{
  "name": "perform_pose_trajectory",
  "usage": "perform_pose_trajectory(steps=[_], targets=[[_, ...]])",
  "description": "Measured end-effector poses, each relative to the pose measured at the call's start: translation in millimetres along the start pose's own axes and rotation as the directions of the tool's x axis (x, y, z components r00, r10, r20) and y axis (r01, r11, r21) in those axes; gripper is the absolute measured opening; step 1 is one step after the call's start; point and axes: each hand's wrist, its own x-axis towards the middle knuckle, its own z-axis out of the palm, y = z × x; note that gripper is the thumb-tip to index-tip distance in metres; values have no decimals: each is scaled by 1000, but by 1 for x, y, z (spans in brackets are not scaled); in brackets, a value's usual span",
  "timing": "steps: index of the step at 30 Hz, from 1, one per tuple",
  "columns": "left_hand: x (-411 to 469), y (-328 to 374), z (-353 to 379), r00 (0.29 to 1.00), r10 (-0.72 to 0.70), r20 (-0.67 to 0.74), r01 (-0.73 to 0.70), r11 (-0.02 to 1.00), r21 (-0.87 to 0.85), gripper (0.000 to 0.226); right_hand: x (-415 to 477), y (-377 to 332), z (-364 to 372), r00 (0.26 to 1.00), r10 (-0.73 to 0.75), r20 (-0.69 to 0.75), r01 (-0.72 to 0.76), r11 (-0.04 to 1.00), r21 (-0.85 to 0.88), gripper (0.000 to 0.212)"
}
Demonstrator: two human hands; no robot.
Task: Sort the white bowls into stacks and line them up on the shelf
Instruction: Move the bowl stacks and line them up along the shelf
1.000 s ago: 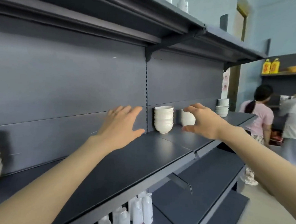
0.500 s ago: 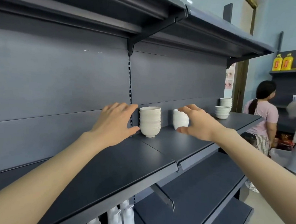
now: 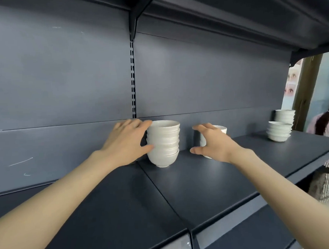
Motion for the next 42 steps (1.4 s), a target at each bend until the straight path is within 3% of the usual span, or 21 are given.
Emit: perform_pose_trajectory(steps=[4,7,11,14,16,20,22,27,31,38,42], targets=[[34,4,33,994,-107,7,107,993,-50,70,49,34,31,994,-65,85,58,994,88,82],[49,8,59,969,-246,36,248,948,-200,80,80,56,55,982,-122,147,95,980,174,90],[74,12,83,897,-434,81,422,789,-447,100,115,80,76,952,-201,229,95,910,404,102],[90,17,98,837,-534,116,487,633,-602,94,138,86,96,914,-269,305,38,803,595,112],[99,22,105,821,-553,142,488,550,-678,76,150,90,111,887,-321,332,2,722,692,122],[113,26,115,808,-568,156,481,482,-733,38,161,88,126,850,-443,285,29,578,815,94],[118,27,116,797,-585,150,476,457,-751,37,167,86,134,847,-472,245,56,538,841,93],[121,25,119,791,-602,108,452,457,-766,57,174,87,152,869,-442,221,30,494,869,115],[118,20,125,809,-585,52,398,480,-782,42,176,89,159,872,-448,198,38,464,885,115],[116,19,129,817,-576,34,359,462,-811,42,177,89,162,872,-458,174,43,425,904,114],[112,16,135,826,-552,119,372,373,-850,74,173,90,162,854,-488,179,37,400,916,117]])
